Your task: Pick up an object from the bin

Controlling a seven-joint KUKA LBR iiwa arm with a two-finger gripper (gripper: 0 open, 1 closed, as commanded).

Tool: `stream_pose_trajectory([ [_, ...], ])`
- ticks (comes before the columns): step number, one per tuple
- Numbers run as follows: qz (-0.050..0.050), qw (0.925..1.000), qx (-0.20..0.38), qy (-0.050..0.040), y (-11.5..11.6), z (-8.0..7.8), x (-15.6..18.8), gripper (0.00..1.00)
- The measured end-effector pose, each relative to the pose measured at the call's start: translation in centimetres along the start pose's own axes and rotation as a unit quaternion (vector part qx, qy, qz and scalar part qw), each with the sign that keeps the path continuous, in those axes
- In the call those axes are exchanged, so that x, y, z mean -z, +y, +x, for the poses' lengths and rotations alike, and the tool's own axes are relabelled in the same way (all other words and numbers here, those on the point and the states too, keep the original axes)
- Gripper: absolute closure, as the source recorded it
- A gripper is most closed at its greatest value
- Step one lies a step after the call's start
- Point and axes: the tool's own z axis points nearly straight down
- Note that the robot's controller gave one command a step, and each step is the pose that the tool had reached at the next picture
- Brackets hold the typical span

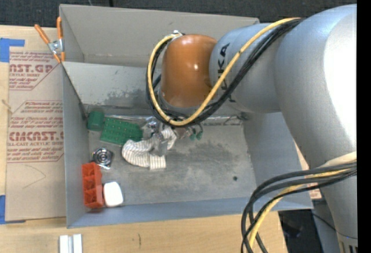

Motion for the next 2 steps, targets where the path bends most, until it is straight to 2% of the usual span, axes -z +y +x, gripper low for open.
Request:
stream_pose_trajectory([
  [1,0.001,1.0000,0.001,-0.0035,-0.1,0.1,0.2,1.00],
  [2,-0.001,1.0000,0.004,0.0035,-0.1,0.6,4.0,1.00],
])
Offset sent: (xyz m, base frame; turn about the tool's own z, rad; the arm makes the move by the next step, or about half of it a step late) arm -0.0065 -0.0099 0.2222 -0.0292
